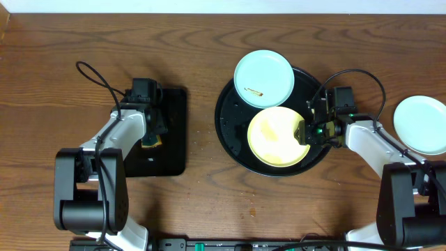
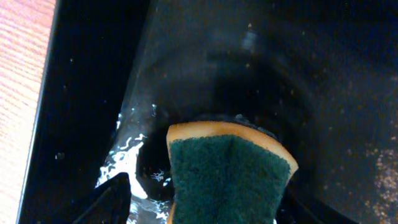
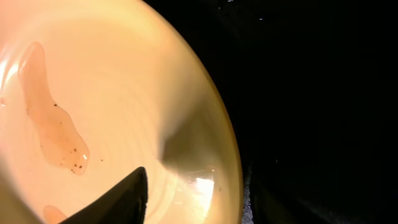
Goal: Clean dirty plates on tray and stack at the side
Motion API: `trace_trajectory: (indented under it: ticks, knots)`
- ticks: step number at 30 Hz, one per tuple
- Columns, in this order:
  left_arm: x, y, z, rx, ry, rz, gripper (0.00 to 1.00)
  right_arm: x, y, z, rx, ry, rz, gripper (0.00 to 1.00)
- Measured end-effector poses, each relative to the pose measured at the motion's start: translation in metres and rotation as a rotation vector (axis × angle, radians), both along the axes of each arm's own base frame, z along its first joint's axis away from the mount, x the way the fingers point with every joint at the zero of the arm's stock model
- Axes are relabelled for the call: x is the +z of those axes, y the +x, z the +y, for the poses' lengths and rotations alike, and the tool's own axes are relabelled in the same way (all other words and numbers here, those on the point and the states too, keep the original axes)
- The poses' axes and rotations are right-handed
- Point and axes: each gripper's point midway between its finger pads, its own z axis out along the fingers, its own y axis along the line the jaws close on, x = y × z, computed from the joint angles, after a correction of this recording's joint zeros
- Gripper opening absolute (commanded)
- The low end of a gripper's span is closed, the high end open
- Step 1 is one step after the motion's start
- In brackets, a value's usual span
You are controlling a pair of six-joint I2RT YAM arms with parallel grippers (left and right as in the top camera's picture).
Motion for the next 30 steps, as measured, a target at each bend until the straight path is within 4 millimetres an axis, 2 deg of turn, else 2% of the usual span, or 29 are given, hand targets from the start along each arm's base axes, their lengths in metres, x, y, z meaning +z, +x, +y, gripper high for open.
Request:
trace_trajectory:
  ticks: [1, 3, 6, 7, 9, 10, 11, 12, 13, 18, 22, 24, 26, 28, 30]
  knots:
    - [0.000, 0.000, 0.000, 0.000, 0.001, 0.000, 0.73, 0.000, 0.000, -0.001, 0.003, -0.010, -0.003, 0.29]
    - [0.000, 0.000, 0.000, 0.000, 0.002, -0.001, 0.73, -0.002, 0.001, -0.005, -0.008, -0.028, -0.001, 0.27]
    - [0.000, 0.001, 0.000, 0.000, 0.001, -0.005, 0.73, -0.003, 0.001, -0.007, -0.012, -0.039, -0.002, 0.17]
    - [0.000, 0.002, 0.000, 0.000, 0.001, -0.008, 0.73, -0.003, 0.001, -0.009, -0.015, -0.046, -0.003, 0.18]
    - [0.000, 0.002, 0.000, 0.000, 0.001, -0.008, 0.73, -0.004, 0.001, -0.010, -0.016, -0.053, -0.008, 0.29]
    - [0.000, 0.002, 0.000, 0.000, 0.001, -0.008, 0.73, -0.005, 0.002, -0.009, -0.015, -0.050, -0.012, 0.32]
    - [0.000, 0.002, 0.000, 0.000, 0.001, -0.008, 0.73, -0.004, 0.003, -0.008, -0.011, -0.041, -0.023, 0.30]
    - [0.000, 0.002, 0.000, 0.000, 0.001, -0.008, 0.73, -0.003, 0.005, -0.007, -0.012, -0.040, -0.035, 0.18]
    - [0.000, 0.002, 0.000, 0.000, 0.001, -0.008, 0.73, -0.003, 0.006, -0.008, -0.014, -0.043, -0.046, 0.01]
    - [0.000, 0.002, 0.000, 0.000, 0.001, -0.008, 0.73, -0.004, 0.009, -0.012, -0.025, -0.058, -0.058, 0.01]
    - [0.000, 0.002, 0.000, 0.000, 0.001, -0.008, 0.73, 0.001, -0.004, -0.015, -0.023, -0.075, 0.029, 0.01]
    - [0.000, 0.002, 0.000, 0.000, 0.001, -0.008, 0.73, 0.008, -0.010, -0.017, -0.023, -0.100, 0.076, 0.01]
    - [0.000, 0.002, 0.000, 0.000, 0.001, -0.008, 0.73, 0.021, -0.006, -0.023, -0.028, -0.138, 0.080, 0.01]
    - [0.000, 0.002, 0.000, 0.000, 0.001, -0.008, 0.73, 0.043, 0.003, -0.028, -0.033, -0.190, 0.048, 0.01]
    - [0.000, 0.002, 0.000, 0.000, 0.001, -0.008, 0.73, 0.073, 0.014, -0.031, -0.034, -0.248, -0.013, 0.01]
